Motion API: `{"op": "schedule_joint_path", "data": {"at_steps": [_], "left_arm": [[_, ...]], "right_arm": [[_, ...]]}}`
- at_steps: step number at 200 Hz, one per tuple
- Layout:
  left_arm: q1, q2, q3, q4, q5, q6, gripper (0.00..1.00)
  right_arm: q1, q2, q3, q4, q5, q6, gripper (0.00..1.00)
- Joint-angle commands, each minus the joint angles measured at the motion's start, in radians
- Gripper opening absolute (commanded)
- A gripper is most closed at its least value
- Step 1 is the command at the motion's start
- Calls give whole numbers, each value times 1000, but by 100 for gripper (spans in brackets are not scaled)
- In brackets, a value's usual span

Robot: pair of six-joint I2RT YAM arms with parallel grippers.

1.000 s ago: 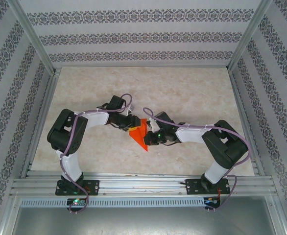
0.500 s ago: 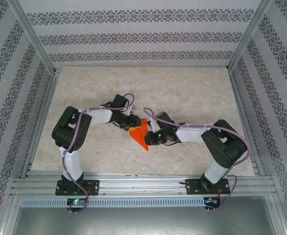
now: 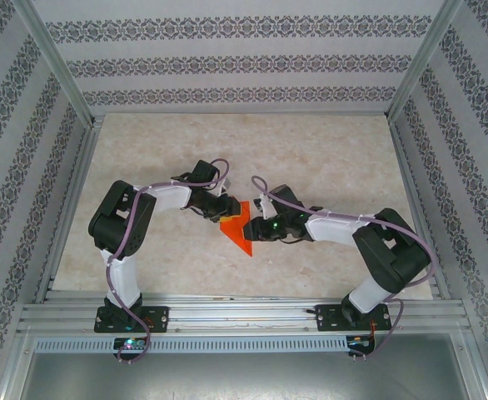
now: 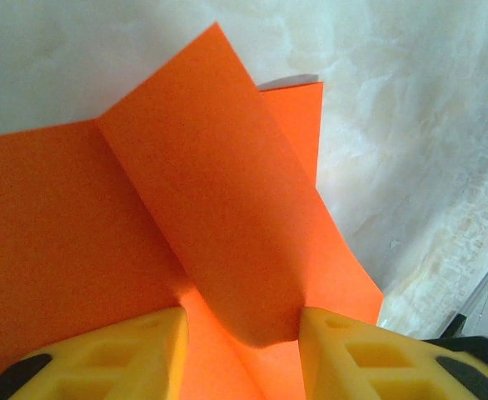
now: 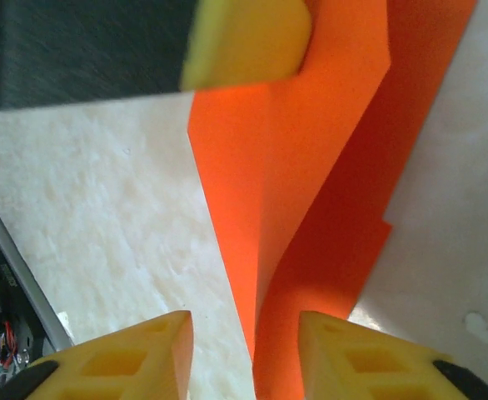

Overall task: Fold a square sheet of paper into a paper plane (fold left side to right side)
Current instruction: Fourth fold the wing at the center of the table.

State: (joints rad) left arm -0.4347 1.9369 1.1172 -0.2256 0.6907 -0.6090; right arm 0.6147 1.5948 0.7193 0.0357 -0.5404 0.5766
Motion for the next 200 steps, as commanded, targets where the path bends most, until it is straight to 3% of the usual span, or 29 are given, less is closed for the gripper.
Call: {"op": "schedule_joint_path", "data": {"at_steps": [1,40,95,174,200], "left_arm": [[-10,33,-2,-66,-71,20,41],[-10,30,0,-63,-68,18,41],[-11,28,0,-63,-65,17,41],[-11,25,5,-69,-69,17,41],[-11,25,5,-70,-69,18,41]], "right_arm": [[-21,-24,-11,7,-3,-4,41],[-30,13,11,41,-9,6,42],[-30,88,48,71,-25,14,35],[-31,96,49,50,-8,1,0],[-31,99,55,23,11,-12,0]]}}
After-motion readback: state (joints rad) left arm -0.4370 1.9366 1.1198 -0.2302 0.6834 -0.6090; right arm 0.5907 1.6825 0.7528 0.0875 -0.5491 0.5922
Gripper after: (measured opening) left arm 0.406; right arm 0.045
